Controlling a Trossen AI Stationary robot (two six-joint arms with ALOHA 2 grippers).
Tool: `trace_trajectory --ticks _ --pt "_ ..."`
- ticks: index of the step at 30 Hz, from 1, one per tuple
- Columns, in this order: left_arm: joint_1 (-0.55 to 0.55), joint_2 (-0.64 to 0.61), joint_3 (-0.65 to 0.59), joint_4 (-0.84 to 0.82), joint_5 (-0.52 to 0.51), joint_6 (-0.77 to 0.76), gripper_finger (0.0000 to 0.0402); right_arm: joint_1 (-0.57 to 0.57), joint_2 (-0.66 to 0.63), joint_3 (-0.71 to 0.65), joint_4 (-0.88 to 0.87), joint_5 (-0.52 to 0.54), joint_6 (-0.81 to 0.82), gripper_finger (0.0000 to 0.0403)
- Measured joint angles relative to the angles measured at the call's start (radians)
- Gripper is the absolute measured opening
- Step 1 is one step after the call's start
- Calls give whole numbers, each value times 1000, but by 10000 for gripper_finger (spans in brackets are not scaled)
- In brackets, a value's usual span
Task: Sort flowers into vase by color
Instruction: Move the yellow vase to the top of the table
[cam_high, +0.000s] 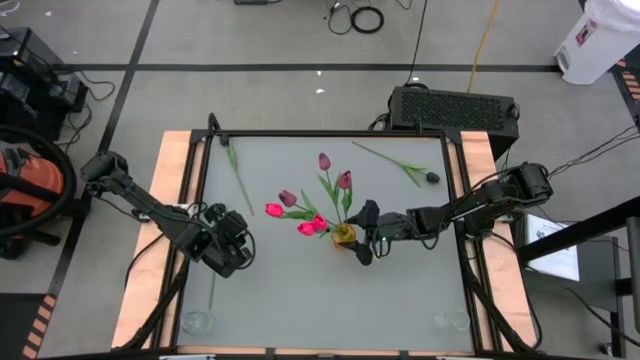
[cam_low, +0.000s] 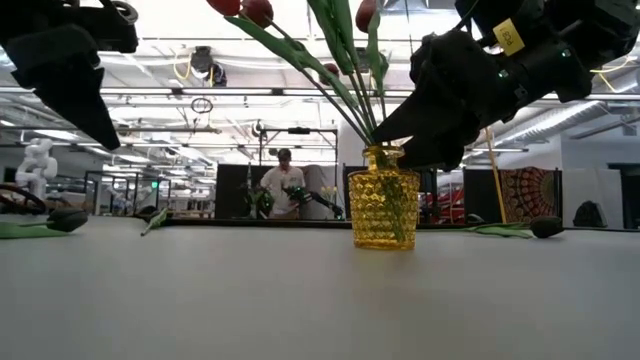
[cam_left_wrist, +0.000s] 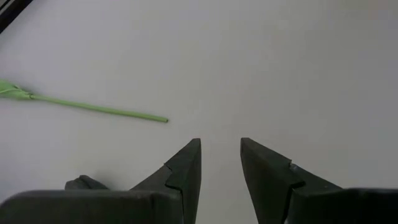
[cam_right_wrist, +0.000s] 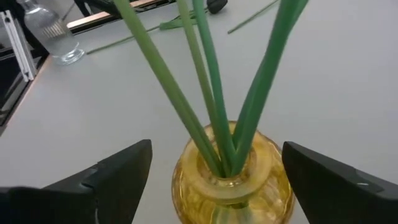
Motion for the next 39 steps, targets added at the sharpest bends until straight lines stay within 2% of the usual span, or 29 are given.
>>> trace_trajectory --ticks 5,12,24,27,39 --pt "0 0 0 6 2 0 121 -18 0 0 -31 24 -18 352" --pt "0 0 0 6 2 0 121 -33 0 0 -30 -28 -17 352" --pt "0 0 0 7 -1 -1 121 -33 0 0 -28 -35 -25 350" --pt "0 0 0 10 -2 -2 121 -33 0 0 -28 -35 -25 331" --pt "0 0 0 22 -4 -2 121 -32 0 0 -17 -37 -25 216"
